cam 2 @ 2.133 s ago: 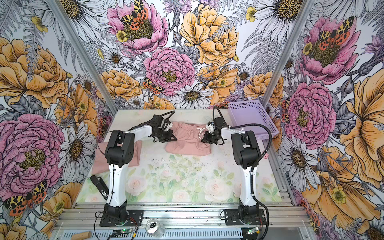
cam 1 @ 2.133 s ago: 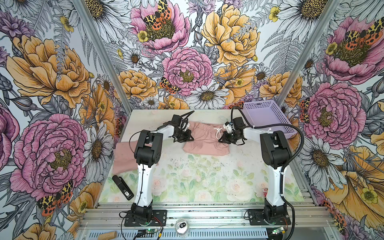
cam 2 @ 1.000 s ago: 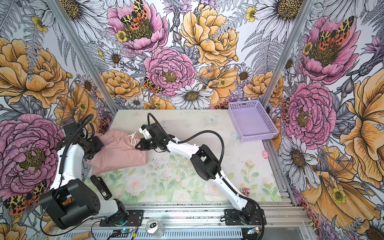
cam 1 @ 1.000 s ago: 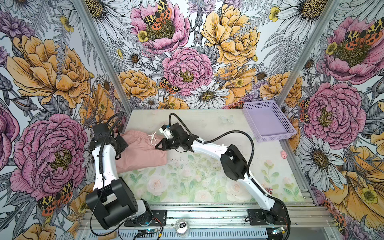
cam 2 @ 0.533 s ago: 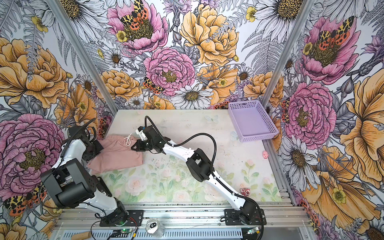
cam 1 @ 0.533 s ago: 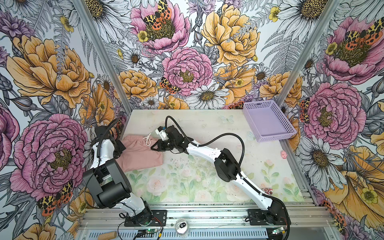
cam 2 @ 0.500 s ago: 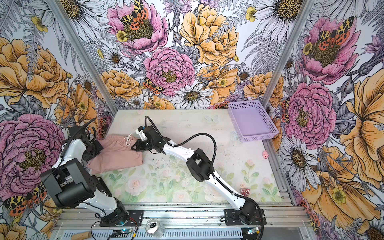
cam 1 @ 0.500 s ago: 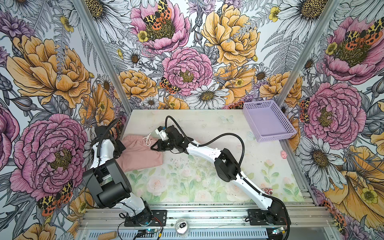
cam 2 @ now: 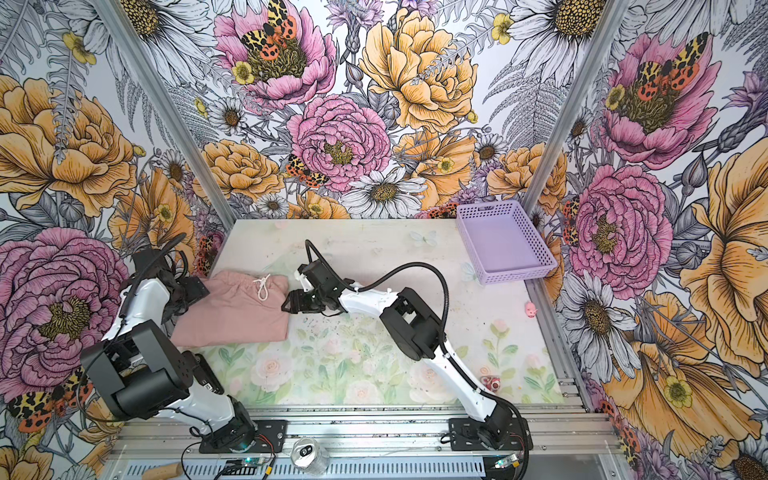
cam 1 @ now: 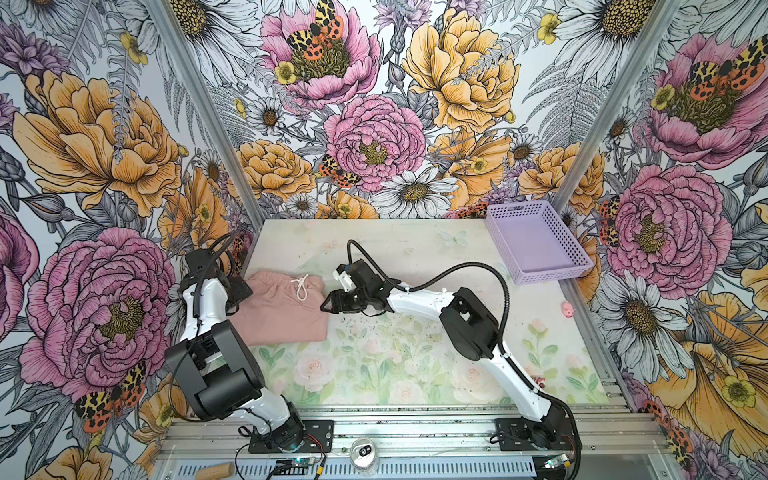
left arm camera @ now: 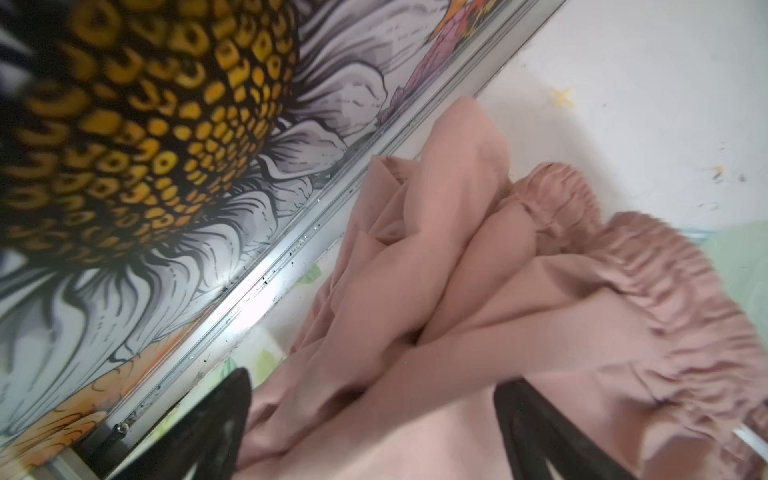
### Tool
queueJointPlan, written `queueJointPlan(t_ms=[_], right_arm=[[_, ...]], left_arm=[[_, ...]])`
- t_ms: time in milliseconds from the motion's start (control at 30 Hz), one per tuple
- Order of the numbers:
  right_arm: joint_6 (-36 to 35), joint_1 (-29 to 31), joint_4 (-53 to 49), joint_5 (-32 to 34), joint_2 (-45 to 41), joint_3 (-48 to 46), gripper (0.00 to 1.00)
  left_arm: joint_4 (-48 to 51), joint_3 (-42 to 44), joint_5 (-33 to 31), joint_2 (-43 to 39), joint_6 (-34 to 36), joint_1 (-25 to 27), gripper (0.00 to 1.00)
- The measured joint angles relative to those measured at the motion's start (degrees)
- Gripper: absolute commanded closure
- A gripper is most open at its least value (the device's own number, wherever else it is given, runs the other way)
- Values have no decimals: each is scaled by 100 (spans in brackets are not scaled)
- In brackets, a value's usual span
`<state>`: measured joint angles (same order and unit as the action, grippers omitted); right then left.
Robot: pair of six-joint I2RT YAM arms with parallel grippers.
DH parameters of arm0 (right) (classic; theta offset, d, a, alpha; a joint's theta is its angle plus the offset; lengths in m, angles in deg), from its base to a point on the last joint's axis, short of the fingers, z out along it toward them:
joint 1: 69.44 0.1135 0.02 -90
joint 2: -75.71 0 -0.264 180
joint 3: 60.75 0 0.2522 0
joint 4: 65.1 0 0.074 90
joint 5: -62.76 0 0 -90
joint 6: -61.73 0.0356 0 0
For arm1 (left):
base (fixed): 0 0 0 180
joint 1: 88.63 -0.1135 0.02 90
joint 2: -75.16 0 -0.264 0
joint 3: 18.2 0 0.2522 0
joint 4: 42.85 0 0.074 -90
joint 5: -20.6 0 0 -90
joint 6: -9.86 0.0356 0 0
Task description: Fold and stack the mixed laundry pile
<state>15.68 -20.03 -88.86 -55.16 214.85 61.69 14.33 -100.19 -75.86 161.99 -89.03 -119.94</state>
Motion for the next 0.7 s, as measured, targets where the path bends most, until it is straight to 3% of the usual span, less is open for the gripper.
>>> queueJointPlan(t_ms=[333,600,700], right_arm=[[-533,-955,223,323,-2315,-2124,19],[-1475,-1845,-341,942,-3604,-3222,5],[-1853,-2111,-531,1298,-4083,-3617,0]], left_arm=[[-9,28,-114,-813,-15,452,1],[-732,645,439,-1709,-61,2448,1],[-1259,1084,590,-1971,-57,2885,1]])
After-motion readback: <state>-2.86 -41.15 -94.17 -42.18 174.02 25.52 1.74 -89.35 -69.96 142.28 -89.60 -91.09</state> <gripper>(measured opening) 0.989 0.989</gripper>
